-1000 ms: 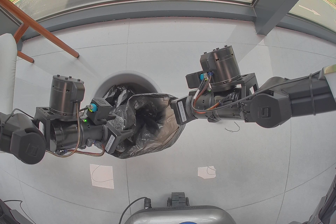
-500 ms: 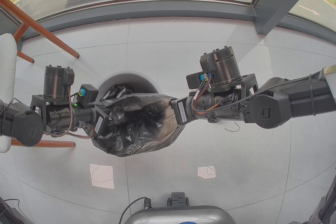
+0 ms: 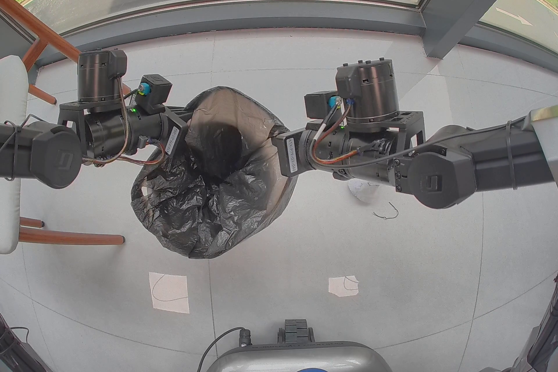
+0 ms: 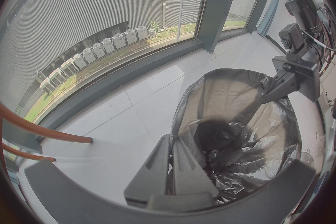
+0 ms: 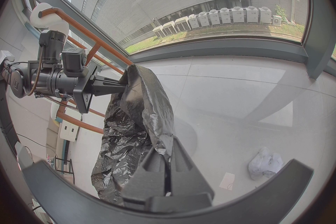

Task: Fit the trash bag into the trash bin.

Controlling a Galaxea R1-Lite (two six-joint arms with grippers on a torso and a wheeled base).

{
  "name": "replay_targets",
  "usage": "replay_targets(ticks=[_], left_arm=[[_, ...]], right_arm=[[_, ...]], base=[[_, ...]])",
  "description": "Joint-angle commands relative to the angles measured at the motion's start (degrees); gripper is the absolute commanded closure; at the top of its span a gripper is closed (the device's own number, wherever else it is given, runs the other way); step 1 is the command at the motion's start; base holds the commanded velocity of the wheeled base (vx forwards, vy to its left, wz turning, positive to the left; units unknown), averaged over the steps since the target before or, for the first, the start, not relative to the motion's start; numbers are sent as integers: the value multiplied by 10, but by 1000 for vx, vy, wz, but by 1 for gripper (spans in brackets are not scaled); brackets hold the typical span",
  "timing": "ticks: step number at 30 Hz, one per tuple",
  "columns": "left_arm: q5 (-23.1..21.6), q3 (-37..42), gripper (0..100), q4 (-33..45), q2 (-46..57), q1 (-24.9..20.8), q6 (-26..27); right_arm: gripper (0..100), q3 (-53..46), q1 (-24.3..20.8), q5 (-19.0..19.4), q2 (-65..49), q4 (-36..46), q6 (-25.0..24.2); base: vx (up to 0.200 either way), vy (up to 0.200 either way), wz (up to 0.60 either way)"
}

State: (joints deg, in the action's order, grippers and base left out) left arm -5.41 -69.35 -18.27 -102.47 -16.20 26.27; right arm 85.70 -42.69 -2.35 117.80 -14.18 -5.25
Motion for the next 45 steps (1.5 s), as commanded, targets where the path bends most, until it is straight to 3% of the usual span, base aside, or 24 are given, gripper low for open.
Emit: replay_targets(ticks=[1,8,18,19,20,36,41,45], left_arm=[[-3,-28,100,-3,-27,19,11],[-2,-62,100,-4,-42,29,19],[-3,-66,100,-4,-42,31,29],[-3,-66,100,-4,-42,31,30],[-3,-67,0,-4,-43,31,30],[-4,-62,0,-4,-48,26,29],[-11,11,0,1,-1,14,15],[-44,82,0,29,54,0,-12]], right_arm=[[100,25,9,1,26,-1,0],[100,41,36,1,34,-1,24],[100,42,38,2,35,-16,30],[0,41,38,2,35,-19,30],[0,41,39,3,36,-26,27],[0,-66,38,3,-21,-59,19],[0,-150,9,3,-71,-59,20],[0,-186,7,2,-78,-59,19]], base=[[0,0,0],[0,0,0],[0,0,0],[0,0,0],[0,0,0],[0,0,0],[0,0,0],[0,0,0]])
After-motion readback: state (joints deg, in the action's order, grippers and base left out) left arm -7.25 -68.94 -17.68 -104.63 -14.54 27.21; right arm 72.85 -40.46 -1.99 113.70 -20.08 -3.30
